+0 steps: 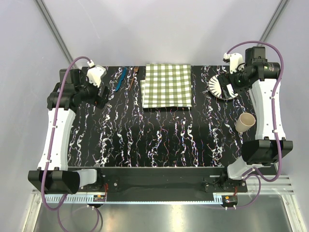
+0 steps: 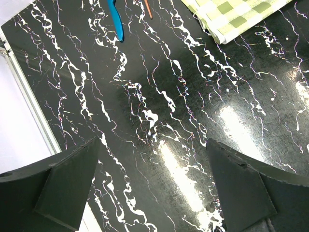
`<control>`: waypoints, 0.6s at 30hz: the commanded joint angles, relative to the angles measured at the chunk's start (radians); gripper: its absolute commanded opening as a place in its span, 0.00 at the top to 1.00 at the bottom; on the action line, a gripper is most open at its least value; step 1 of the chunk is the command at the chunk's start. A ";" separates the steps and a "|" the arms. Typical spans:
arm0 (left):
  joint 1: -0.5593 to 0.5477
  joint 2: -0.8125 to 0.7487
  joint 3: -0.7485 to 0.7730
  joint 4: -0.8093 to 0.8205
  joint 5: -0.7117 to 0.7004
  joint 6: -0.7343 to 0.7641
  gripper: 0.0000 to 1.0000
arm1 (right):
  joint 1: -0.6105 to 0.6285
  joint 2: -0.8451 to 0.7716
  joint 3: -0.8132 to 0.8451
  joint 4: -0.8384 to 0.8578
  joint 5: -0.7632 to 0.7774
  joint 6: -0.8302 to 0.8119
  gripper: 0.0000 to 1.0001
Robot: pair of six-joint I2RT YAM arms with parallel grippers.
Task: Set the dinner table for one person
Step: Flatten out the napkin at the center of the board.
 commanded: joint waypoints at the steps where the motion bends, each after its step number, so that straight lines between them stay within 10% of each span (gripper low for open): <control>1: -0.003 -0.021 0.004 0.038 0.014 -0.008 0.01 | -0.003 -0.033 0.026 0.015 0.017 -0.012 0.00; 18: -0.041 0.134 -0.159 0.244 -0.099 -0.002 0.01 | 0.042 0.087 -0.093 0.183 -0.023 0.014 0.00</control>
